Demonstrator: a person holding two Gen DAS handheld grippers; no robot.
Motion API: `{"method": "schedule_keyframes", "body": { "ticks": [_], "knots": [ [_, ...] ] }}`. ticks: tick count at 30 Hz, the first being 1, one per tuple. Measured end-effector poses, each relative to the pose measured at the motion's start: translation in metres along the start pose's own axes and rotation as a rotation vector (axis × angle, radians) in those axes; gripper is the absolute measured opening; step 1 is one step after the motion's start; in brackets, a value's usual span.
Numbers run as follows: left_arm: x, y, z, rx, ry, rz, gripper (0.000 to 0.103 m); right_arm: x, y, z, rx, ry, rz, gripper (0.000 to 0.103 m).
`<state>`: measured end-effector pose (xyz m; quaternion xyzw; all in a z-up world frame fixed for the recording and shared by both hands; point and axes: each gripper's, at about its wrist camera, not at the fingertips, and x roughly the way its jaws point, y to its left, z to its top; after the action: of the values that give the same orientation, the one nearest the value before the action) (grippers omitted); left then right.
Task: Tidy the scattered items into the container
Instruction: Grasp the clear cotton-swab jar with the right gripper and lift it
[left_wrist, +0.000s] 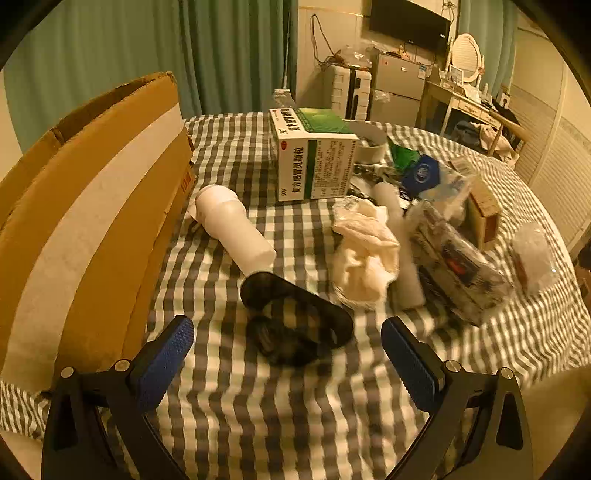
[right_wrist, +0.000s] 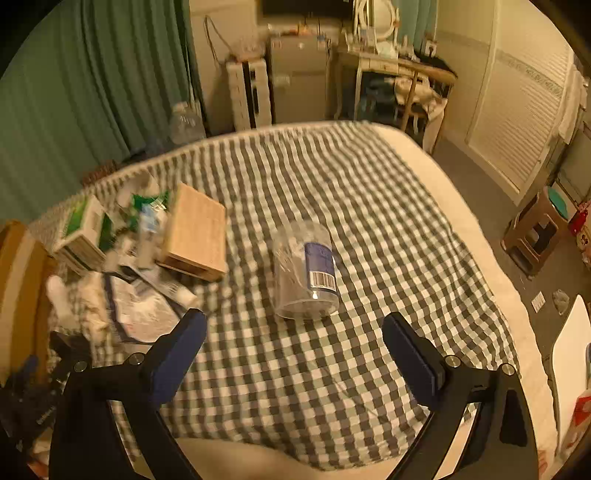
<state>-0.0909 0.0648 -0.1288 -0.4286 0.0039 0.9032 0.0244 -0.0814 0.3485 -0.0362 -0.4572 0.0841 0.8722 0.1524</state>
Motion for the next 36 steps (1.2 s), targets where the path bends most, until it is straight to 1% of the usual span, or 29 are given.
{"method": "schedule_keyframes", "body": {
  "ticks": [2,4,5,7,9,10,13,14,15,17,19,20,21,23,26,27,28,29,32,36],
  "knots": [
    [0.004,0.004,-0.002,-0.018,-0.015,-0.012,0.103,0.019,0.000,0.005,-0.003,0.062,-0.007,0.093],
    [0.013,0.007,-0.003,-0.024,0.014,-0.019,0.103,0.034,-0.001,0.010,0.006,0.094,0.008,0.091],
    [0.016,0.007,-0.003,-0.024,0.027,-0.024,0.103,0.041,-0.001,0.014,0.006,0.103,-0.001,0.090],
    [0.024,0.007,-0.003,-0.025,0.047,-0.028,0.103,0.050,0.001,0.021,-0.021,0.091,-0.040,0.090],
    [0.028,0.007,-0.001,-0.019,0.041,-0.023,0.103,0.062,0.006,0.027,-0.059,0.069,-0.096,0.090],
    [0.030,0.006,0.000,-0.013,0.037,-0.028,0.103,0.071,0.007,0.030,-0.069,0.079,-0.105,0.090],
    [0.036,0.003,0.003,0.023,0.037,-0.014,0.103,0.098,0.005,0.030,-0.043,0.131,-0.096,0.090],
    [0.039,0.002,0.004,0.033,0.039,-0.004,0.103,0.106,0.003,0.029,-0.033,0.148,-0.095,0.089],
    [0.042,0.002,0.002,0.044,0.048,0.002,0.103,0.112,0.001,0.029,-0.028,0.159,-0.098,0.086],
    [0.047,0.003,0.001,0.043,0.074,-0.007,0.103,0.121,-0.004,0.028,-0.007,0.172,-0.103,0.085],
    [0.051,0.008,0.000,0.018,0.099,-0.017,0.103,0.128,-0.008,0.025,0.014,0.200,-0.086,0.083],
    [0.050,0.010,-0.001,0.007,0.097,-0.021,0.103,0.131,-0.009,0.024,0.017,0.211,-0.074,0.077],
    [0.050,0.012,-0.001,-0.006,0.093,-0.020,0.103,0.133,-0.010,0.022,0.020,0.223,-0.057,0.068],
    [0.050,0.015,-0.001,-0.011,0.101,-0.023,0.103,0.137,-0.010,0.020,0.018,0.242,-0.052,0.066],
    [0.047,0.017,-0.005,-0.008,0.104,-0.017,0.093,0.136,-0.007,0.017,0.004,0.245,-0.051,0.061],
    [0.045,0.018,-0.005,-0.006,0.100,-0.024,0.087,0.135,-0.007,0.016,-0.001,0.247,-0.052,0.061],
    [0.042,0.019,-0.006,-0.006,0.093,-0.029,0.078,0.135,-0.007,0.015,-0.003,0.252,-0.049,0.061],
    [0.041,0.020,-0.006,-0.006,0.088,-0.032,0.073,0.135,-0.007,0.014,-0.007,0.256,-0.045,0.061],
    [0.036,0.026,-0.009,-0.013,0.088,-0.042,0.073,0.132,-0.011,0.012,0.005,0.261,-0.020,0.061],
    [0.026,0.038,-0.010,-0.044,0.068,-0.053,0.073,0.116,-0.019,0.007,0.039,0.261,0.023,0.061]
  ]
}}
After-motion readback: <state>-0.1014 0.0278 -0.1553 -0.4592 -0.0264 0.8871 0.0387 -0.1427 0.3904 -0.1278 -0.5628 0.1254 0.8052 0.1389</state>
